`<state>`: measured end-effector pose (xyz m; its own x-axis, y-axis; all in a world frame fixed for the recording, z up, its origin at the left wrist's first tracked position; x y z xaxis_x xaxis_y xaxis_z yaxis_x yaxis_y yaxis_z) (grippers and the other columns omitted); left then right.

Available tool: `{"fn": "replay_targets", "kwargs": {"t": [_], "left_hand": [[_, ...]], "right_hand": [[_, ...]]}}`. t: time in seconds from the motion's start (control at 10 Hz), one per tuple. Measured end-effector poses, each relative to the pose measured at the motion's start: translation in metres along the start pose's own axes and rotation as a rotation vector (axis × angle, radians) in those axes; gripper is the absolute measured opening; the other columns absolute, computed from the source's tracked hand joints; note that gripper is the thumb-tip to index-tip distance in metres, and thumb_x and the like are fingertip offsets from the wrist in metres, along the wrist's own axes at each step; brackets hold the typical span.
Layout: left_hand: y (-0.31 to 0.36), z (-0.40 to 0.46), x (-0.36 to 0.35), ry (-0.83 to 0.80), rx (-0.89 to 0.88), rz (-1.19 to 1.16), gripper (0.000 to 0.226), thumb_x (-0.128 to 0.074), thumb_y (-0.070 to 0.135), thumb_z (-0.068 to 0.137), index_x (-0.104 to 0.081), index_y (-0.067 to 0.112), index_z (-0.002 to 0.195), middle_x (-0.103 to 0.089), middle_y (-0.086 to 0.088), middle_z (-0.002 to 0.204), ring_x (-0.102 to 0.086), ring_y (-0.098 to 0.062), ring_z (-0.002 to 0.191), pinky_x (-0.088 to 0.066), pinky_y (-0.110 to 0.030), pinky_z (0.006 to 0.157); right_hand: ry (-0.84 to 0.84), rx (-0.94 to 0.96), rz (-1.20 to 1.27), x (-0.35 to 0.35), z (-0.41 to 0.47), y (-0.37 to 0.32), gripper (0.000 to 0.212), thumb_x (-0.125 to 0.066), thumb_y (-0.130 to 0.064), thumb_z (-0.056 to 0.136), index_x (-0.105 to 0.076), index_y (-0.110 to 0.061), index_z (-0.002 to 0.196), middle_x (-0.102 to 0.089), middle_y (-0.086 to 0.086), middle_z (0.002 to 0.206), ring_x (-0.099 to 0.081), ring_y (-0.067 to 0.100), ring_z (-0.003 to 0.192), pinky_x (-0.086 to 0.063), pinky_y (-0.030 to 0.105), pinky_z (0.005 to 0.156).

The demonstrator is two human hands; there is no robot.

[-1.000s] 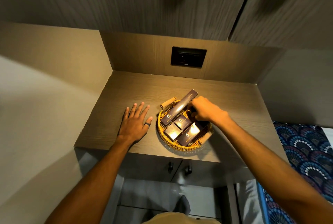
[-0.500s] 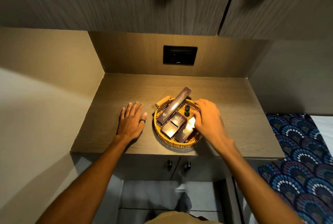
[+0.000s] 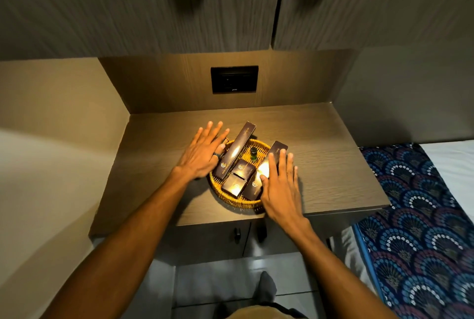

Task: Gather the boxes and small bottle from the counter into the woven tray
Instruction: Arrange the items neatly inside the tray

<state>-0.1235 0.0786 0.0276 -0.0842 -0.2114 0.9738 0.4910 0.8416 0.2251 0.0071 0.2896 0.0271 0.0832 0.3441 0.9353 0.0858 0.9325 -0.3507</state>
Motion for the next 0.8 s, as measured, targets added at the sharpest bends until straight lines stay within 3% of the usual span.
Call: {"fn": "replay_targets", "kwargs": {"t": [0.2,0.5,0.8], "left_hand": [[0.016,-0.025,-0.002,0.073,0.158,0.028,0.061,-0.008,0.042,0.107,-0.005,0.022,0.164,0.006,-0.004,0.173,0.016,-0.024,0.158,0.017,-0.044,0.127],[0.033,-0.053,-0.006,0.136,0.358,0.061,0.059,-0.02,0.035,0.11,-0.005,0.017,0.164,0.006,-0.007,0.173,0.014,-0.031,0.159,0.018,-0.051,0.125],[0.035,-0.055,-0.002,0.152,0.356,-0.025,0.073,-0.043,0.031,0.107,0.0,0.019,0.165,0.007,-0.011,0.174,0.015,-0.03,0.158,0.008,-0.057,0.128]], "right_hand": [[-0.093,0.102,0.019,0.005,0.034,0.027,0.062,-0.028,-0.036,0.108,-0.001,-0.02,0.161,0.016,-0.002,0.165,0.016,0.017,0.153,-0.002,0.046,0.13],[-0.198,0.335,-0.025,0.007,0.071,0.035,0.061,-0.021,-0.039,0.109,-0.002,-0.016,0.162,0.008,0.0,0.169,0.011,0.016,0.156,-0.007,0.045,0.131],[-0.188,0.329,-0.036,0.02,0.066,0.027,0.066,-0.02,-0.048,0.107,-0.002,-0.017,0.162,0.004,0.003,0.17,0.01,0.018,0.157,-0.005,0.049,0.13]]}}
Point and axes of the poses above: each hand's wrist, its own z-axis towards the middle knuckle, its own x-axis out of the back of the hand, y = z × x, the point moved 6 cm from there along z, towards the middle knuckle
